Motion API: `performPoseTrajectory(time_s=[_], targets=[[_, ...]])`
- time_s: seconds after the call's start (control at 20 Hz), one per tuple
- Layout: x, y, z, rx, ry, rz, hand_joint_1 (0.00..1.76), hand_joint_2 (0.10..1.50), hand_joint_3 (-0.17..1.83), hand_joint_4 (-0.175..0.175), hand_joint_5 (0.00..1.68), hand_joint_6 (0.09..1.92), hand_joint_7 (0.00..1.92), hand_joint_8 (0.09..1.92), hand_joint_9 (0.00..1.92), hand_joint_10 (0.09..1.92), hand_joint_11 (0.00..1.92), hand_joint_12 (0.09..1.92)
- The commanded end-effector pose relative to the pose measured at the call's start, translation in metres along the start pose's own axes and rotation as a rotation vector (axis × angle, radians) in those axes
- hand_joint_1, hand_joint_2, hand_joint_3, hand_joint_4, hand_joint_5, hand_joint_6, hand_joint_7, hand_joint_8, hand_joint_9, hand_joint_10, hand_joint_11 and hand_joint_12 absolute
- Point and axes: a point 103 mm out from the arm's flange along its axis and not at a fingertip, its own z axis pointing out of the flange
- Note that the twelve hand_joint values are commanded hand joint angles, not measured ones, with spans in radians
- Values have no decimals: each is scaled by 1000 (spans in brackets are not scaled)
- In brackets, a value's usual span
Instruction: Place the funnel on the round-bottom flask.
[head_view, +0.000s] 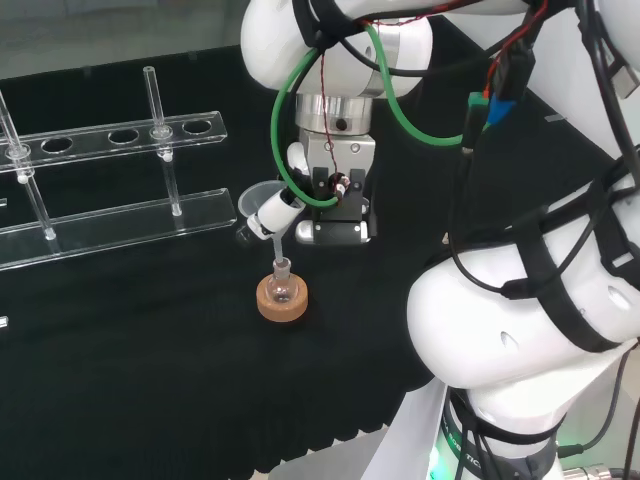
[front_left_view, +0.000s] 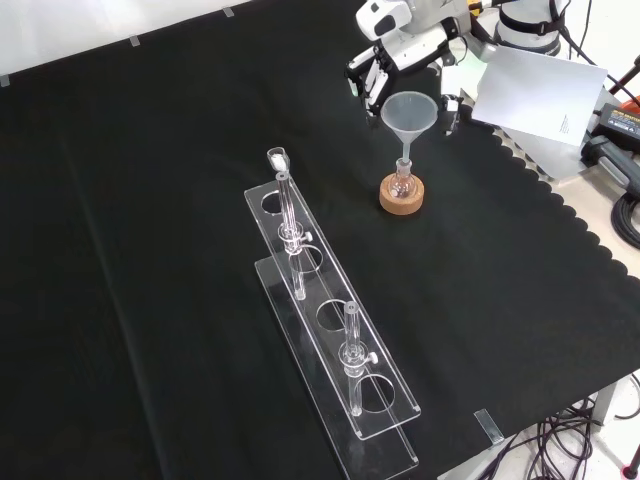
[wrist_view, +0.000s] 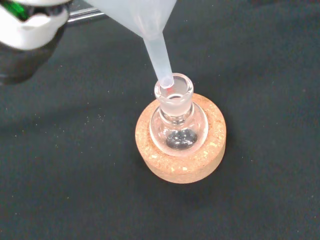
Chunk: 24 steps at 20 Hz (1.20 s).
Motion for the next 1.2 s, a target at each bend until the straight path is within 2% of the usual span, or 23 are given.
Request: performPoseTrajectory(time_s=[0.05, 0.3, 0.45, 0.9, 1.2], targets=[[-1, 2, -1, 0, 0, 2, 882, 573, 686, 175, 931, 586, 1084, 602, 763, 369, 0, 1286], [-4, 5, 0, 6, 9, 2, 882, 573, 689, 175, 931, 586, 1084, 602, 764, 369, 0, 1282], [-9, 13, 4, 6, 39, 15, 882, 573, 691, 175, 931, 586, 1084, 602, 764, 368, 0, 1279], [-12, 17, 23, 34, 85, 22, 881, 572, 696, 175, 931, 586, 1085, 603, 764, 367, 0, 1270], [-12, 15, 36, 27, 110, 42, 882, 571, 699, 175, 932, 586, 1085, 603, 764, 366, 0, 1265]])
